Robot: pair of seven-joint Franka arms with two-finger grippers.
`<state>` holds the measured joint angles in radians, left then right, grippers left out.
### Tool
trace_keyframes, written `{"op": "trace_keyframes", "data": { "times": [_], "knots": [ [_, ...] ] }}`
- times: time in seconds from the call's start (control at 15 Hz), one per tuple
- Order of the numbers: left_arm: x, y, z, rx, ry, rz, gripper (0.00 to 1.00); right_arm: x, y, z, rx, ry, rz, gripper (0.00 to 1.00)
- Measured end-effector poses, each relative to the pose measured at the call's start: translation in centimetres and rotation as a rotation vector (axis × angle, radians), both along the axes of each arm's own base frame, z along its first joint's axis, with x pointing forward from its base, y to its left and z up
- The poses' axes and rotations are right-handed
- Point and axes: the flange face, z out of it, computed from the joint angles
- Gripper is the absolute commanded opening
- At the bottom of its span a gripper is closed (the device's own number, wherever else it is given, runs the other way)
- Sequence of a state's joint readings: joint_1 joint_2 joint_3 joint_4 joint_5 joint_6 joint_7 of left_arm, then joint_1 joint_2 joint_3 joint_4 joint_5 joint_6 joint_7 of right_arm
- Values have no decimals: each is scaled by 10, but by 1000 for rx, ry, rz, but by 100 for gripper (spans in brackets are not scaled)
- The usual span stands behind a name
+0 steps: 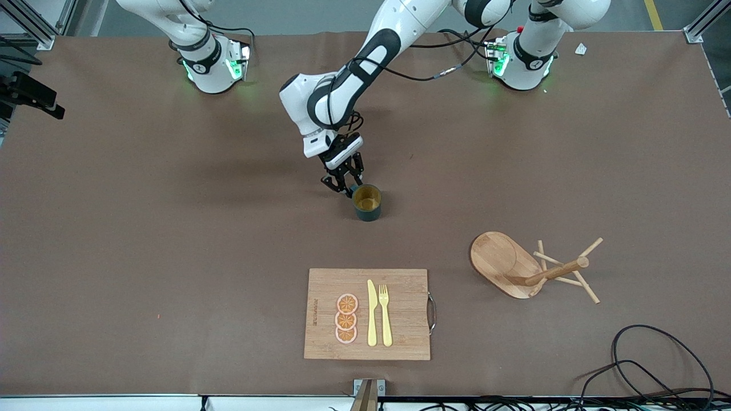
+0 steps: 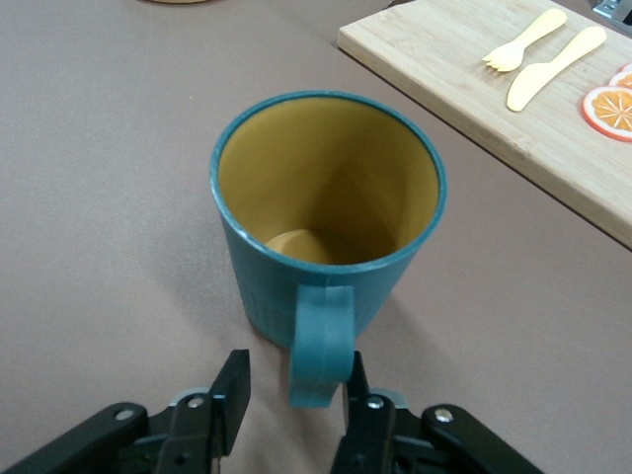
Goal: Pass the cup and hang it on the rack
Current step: 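Lower the open left gripper around the teal mug's handle, then close the left gripper on the handle and lift the mug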
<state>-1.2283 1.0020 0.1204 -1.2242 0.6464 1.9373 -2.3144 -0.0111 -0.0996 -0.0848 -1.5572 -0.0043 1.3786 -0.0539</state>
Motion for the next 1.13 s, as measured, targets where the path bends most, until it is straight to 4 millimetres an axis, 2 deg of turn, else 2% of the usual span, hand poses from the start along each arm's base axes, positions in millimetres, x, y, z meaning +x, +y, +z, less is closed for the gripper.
{"op": "trace_keyframes", "data": {
  "times": [0.13,0.27,0.47,0.8,0.93,1.13],
  "knots": [
    [2,0,1,-6,-3,-4,20,0,-1,0,1,1,-1,100],
    [5,0,1,-8,-5,-8,11,0,-1,0,1,1,2,100],
    [6,0,2,-2,-1,-21,4,0,-1,0,3,1,15,100],
    [13,-1,10,12,5,-56,1,-1,-1,1,4,-2,34,100],
    [23,-2,26,-7,-5,-52,1,-1,-1,1,4,-2,35,100],
    [52,2,79,-78,18,-23,1,-1,-1,1,5,1,37,100]
  ]
}}
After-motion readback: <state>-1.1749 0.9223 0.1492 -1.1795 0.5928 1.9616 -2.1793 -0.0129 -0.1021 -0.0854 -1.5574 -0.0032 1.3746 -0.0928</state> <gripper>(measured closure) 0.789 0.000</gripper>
